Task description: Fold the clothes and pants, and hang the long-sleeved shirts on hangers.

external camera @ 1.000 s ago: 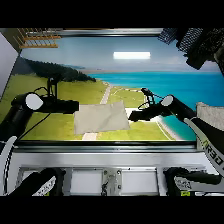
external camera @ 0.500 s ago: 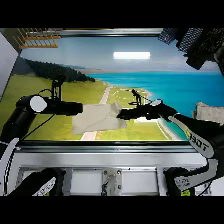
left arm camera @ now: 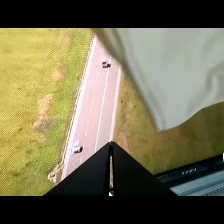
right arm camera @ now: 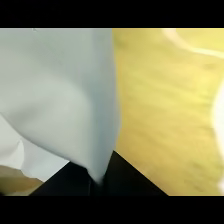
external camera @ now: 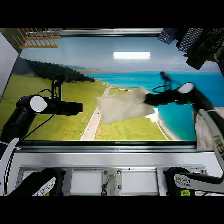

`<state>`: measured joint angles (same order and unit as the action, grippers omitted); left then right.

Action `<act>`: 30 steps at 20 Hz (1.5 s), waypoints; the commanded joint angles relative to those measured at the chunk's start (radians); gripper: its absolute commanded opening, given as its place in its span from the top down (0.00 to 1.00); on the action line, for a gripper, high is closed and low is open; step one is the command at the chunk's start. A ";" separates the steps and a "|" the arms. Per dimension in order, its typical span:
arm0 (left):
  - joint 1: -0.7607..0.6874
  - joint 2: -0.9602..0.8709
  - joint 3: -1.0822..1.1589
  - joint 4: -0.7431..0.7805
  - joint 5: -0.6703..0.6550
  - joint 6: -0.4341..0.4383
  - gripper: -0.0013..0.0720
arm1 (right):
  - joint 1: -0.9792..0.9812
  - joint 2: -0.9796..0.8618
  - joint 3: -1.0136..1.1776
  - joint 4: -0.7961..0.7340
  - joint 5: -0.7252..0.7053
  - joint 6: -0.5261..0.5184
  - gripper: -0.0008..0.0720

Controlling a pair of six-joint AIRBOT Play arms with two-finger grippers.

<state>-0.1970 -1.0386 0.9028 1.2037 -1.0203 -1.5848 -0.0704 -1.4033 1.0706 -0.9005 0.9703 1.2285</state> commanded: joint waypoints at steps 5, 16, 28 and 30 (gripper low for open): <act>0.000 0.001 0.000 0.000 0.002 -0.002 0.97 | -0.640 0.231 0.037 -0.292 0.055 0.175 0.98; -0.001 0.000 0.000 0.000 0.003 -0.002 0.97 | -0.887 0.350 0.037 -0.108 -0.126 0.175 0.98; -0.001 0.000 0.000 0.000 0.008 -0.002 0.97 | -0.888 0.432 -0.045 -0.598 0.155 0.426 0.98; -0.001 0.000 0.000 0.000 0.008 -0.002 0.97 | -0.888 0.432 -0.084 -0.603 0.157 0.426 0.97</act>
<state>-0.1970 -1.0386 0.9028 1.2034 -1.0126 -1.5867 -0.9577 -0.9745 1.0317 -1.4235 1.0908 1.6241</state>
